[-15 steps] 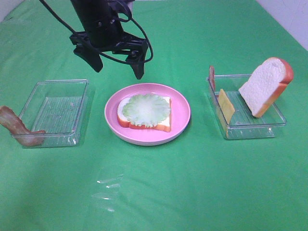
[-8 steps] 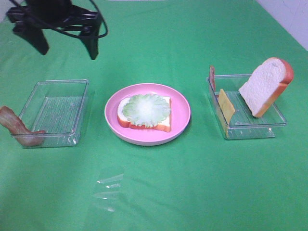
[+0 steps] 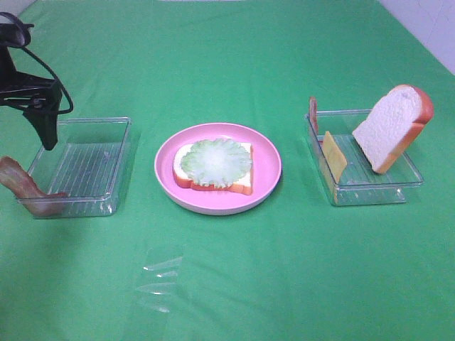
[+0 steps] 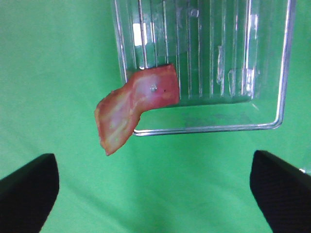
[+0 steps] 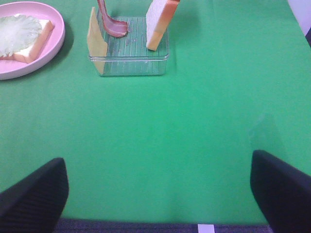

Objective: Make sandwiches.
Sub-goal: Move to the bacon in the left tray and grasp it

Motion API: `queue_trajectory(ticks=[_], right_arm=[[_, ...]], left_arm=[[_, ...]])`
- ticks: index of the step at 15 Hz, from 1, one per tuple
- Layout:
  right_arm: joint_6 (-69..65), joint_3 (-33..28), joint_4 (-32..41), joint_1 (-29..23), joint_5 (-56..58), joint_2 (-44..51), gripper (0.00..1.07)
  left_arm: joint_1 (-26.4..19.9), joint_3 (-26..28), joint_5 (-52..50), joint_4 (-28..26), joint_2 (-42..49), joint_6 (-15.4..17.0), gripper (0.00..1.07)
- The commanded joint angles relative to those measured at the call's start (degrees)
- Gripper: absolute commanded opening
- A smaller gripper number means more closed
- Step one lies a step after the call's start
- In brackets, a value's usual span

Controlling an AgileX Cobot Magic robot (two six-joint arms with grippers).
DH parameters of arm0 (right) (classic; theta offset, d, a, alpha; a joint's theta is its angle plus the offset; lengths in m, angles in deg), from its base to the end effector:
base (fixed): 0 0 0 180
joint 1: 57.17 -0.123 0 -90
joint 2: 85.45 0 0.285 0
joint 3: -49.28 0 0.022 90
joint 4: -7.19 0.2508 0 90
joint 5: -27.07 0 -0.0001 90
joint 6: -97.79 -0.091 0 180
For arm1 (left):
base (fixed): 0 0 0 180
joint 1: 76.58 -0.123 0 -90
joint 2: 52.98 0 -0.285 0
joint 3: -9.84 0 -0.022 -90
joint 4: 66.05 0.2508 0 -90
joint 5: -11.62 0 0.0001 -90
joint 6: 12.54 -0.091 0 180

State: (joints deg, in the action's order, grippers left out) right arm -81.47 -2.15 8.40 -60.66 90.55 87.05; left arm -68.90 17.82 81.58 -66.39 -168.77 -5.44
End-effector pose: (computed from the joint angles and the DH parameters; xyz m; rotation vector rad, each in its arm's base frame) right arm -0.0024 0.0016 0.2596 -0.0799 2.1352 0.0539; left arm 0.3695 -0.0503 0.2329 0.0127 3.1036 -0.0164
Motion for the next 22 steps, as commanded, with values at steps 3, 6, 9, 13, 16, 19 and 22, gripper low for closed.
queue_trajectory(ticks=[3,6,9,13,16,19,22], right_arm=[[0.52,0.17,0.06,0.0,-0.4,1.55,0.99],[0.52,0.17,0.06,0.0,-0.4,1.55,0.99],[0.52,0.17,0.06,0.0,-0.4,1.55,0.99],[0.52,0.17,0.06,0.0,-0.4,1.55,0.99],[0.52,0.17,0.06,0.0,-0.4,1.55,0.99],[0.52,0.17,0.06,0.0,-0.4,1.55,0.99],[0.52,0.17,0.06,0.0,-0.4,1.55,0.99]], left_arm=[[-4.13,-1.03,4.18,-0.11,-0.34,-2.29,1.01],[-5.04,-1.03,3.95,-0.97,-3.21,-5.04,1.0],[-5.04,-1.03,2.46,-2.12,-6.7,-5.33,1.0],[-5.04,-1.03,1.38,-2.41,-8.88,-5.56,0.93],[-5.04,-1.03,0.74,-2.41,-9.63,-5.73,0.78],[-5.04,-1.03,-1.09,-2.52,-9.51,-5.27,0.69],[-5.04,-0.92,-1.49,-2.52,-9.22,-5.1,0.69]])
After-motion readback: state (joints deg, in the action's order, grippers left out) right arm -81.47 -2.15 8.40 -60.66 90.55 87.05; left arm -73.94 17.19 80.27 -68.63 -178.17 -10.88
